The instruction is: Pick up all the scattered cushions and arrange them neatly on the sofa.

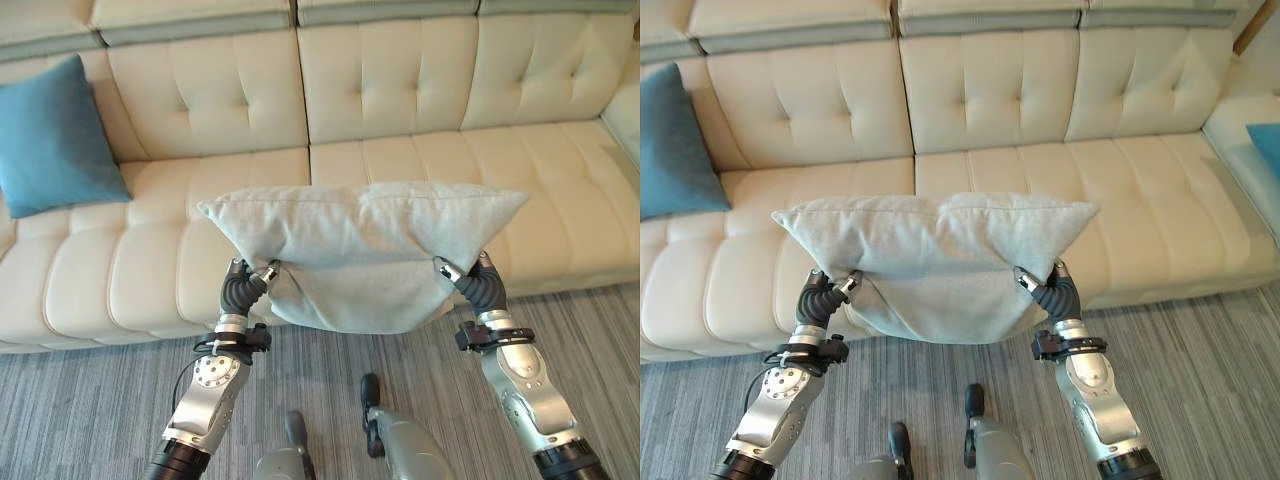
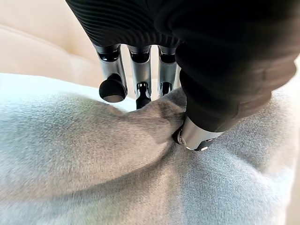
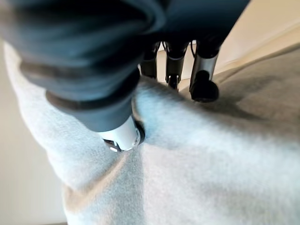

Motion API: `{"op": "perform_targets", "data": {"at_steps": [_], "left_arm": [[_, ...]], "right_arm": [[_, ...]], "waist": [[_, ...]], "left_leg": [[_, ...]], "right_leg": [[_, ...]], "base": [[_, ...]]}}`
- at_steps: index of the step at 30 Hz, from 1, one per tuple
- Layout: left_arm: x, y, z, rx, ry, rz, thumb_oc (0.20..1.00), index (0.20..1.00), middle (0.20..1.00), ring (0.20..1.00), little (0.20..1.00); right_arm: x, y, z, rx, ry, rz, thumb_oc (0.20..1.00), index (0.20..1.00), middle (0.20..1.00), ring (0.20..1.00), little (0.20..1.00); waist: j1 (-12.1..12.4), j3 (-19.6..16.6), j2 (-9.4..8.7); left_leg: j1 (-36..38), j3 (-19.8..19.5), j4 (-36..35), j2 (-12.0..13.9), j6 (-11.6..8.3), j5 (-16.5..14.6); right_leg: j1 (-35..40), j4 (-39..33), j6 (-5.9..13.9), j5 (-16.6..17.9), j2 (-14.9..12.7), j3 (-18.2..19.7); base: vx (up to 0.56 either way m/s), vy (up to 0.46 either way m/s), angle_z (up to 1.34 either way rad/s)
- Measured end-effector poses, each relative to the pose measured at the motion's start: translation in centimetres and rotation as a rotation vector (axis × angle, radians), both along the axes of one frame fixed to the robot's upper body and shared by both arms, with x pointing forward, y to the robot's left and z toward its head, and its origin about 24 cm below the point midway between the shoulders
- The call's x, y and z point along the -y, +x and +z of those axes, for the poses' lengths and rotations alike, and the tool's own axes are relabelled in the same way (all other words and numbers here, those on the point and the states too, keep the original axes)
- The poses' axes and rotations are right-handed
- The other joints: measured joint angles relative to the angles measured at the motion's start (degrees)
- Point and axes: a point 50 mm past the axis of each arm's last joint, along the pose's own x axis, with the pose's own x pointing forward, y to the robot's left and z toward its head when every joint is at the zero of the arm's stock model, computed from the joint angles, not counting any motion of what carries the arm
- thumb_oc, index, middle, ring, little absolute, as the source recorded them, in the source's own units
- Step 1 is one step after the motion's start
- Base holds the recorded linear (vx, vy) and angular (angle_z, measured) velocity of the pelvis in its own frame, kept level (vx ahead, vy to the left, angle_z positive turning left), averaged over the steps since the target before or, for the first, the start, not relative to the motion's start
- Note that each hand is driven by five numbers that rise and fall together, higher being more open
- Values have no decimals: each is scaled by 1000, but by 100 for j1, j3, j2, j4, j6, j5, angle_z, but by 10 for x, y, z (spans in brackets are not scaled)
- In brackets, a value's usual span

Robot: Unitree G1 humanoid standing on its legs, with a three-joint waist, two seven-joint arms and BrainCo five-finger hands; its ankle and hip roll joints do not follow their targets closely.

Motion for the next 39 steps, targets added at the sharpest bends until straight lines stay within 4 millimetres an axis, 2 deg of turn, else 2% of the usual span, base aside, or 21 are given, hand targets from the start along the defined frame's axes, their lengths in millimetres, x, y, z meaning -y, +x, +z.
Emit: {"op": "perform_targets", "data": {"at_steps": [1,4,9,12,17,18,19,20,21,22,23,24,26,29,31,32,33,35,37,38,39], "left_arm": [[0,-1,-2,-10,1,-2,200,200,200,200,200],[2,-4,-7,-32,-4,-5,200,200,200,200,200],[9,-7,-14,-65,-11,-36,200,200,200,200,200],[9,-8,-21,-104,-10,-29,200,200,200,200,200],[6,-12,-29,-144,1,-13,200,200,200,200,200],[4,-16,-32,-159,1,-9,200,200,200,200,200],[3,-17,-33,-162,8,-8,200,200,200,200,200],[-3,-18,-33,-167,30,-3,200,200,200,200,200],[-6,-17,-32,-166,46,0,200,200,200,200,200],[-15,-16,-28,-155,69,15,200,200,200,200,200],[-20,-14,-25,-147,87,24,200,200,200,200,200],[-26,-12,-20,-126,126,35,200,200,200,200,200],[-32,-10,-17,-117,137,56,200,200,200,200,200],[-36,-10,-15,-109,139,76,200,200,200,200,200],[-39,-11,-12,-98,143,86,200,200,200,200,200],[-42,-13,-16,-114,140,99,200,200,200,200,200],[-42,-14,-18,-124,137,102,200,200,200,200,200],[-41,-19,-25,-151,134,97,200,200,200,200,200],[-41,-21,-27,-159,135,87,200,200,200,200,200],[-44,-24,-27,-163,145,87,200,200,200,200,200],[-40,-25,-29,-169,146,78,200,200,200,200,200]], "right_arm": [[0,-3,-3,-10,2,-1,200,200,200,200,200],[2,-8,-7,-28,1,-9,200,200,200,200,200],[11,-17,-14,-58,1,-46,200,200,200,200,200],[11,-18,-16,-64,-11,-51,200,200,200,200,200],[10,-21,-20,-83,-6,-49,200,200,200,200,200],[9,-22,-21,-87,-17,-43,200,200,200,200,200],[8,-23,-22,-92,-13,-38,200,200,200,200,200],[5,-28,-24,-101,-8,-26,200,200,200,200,200],[1,-30,-26,-106,-1,-17,200,200,200,200,200],[-5,-29,-24,-103,5,5,200,200,200,200,200],[-6,-29,-22,-94,8,17,200,200,200,200,200],[-9,-28,-20,-85,14,34,200,200,200,200,200],[-14,-24,-17,-70,32,45,200,200,200,200,200],[-16,-21,-16,-63,29,59,200,200,200,200,200],[-17,-21,-14,-55,28,71,200,200,200,200,200],[-19,-18,-13,-48,23,88,200,200,200,200,200],[-19,-18,-14,-55,21,85,200,200,200,200,200],[-16,-19,-18,-69,11,75,200,200,200,200,200],[-14,-20,-19,-72,6,68,200,200,200,200,200],[-14,-19,-18,-67,-5,76,200,200,200,200,200],[-11,-15,-17,-67,-29,75,200,200,200,200,200]], "waist": [[45,-79,-133],[139,-180,-159],[177,-257,-234],[281,-267,-267],[521,-280,-232],[531,-342,-128],[515,-346,-167],[501,-384,-278],[470,-401,-377],[541,-419,-541],[533,-423,-566],[478,-408,-579],[503,-241,-576],[498,-131,-456],[456,-102,-420],[454,-85,-468],[428,-78,-459],[401,-73,-483],[399,-76,-548],[490,-95,-640],[482,-73,-540]], "left_leg": [[-282,9,602,-11,-106,89],[-759,57,1517,86,-59,53],[-1121,443,163,-9,20,125],[-1365,173,-928,-129,-144,486],[-1487,-193,-844,-50,-90,687],[-1360,-127,-752,12,4,741],[-1372,2,-587,-29,131,866],[-1373,336,-389,-127,445,859],[-1349,446,-329,-233,600,742],[-1278,744,-283,-349,778,769],[-1260,785,-272,-431,811,619],[-1202,784,-294,-526,1002,568],[-894,842,-420,-595,1103,503],[-448,854,-732,-639,1086,536],[-395,831,-795,-671,1014,467],[-340,744,-834,-750,986,429],[-284,720,-886,-784,941,401],[-159,549,-860,-885,940,419],[-57,430,-855,-968,887,387],[1,339,-844,-1033,812,350],[23,266,-845,-913,658,342]], "right_leg": [[57,-15,-29,-12,-107,17],[301,-203,-181,-90,-120,-17],[418,-450,-183,-89,-128,-83],[505,-633,-150,-91,-49,49],[797,-586,219,-361,-44,578],[840,-487,366,-496,-67,726],[822,-281,492,-633,-178,810],[633,348,654,-955,-441,823],[553,721,677,-1072,-624,826],[262,1575,809,-1092,-931,831],[157,1825,880,-1077,-986,839],[157,2095,1080,-767,-1047,883],[-89,2698,1210,-791,-1169,931],[-245,2037,1144,-1033,-1213,567],[-456,1256,1120,-902,-1206,444],[-550,284,1242,-519,-1213,400],[-548,-35,1261,-331,-1211,448],[-513,-224,1157,194,-1216,524],[-316,-252,1016,394,-1212,496],[-117,-322,931,601,-1215,480],[-6,-491,938,790,-1091,360]], "base": [[107,-96,16],[170,-7,13],[245,80,9],[293,100,-18],[388,191,-60],[287,198,-91],[316,293,-79],[201,225,-42],[203,215,-63],[148,126,-51],[296,228,-50],[215,170,-31],[284,128,-20],[236,39,-1],[260,-22,22],[188,-47,15],[134,-99,35],[145,-128,54],[95,-140,48],[162,-219,36],[125,-151,28]]}}
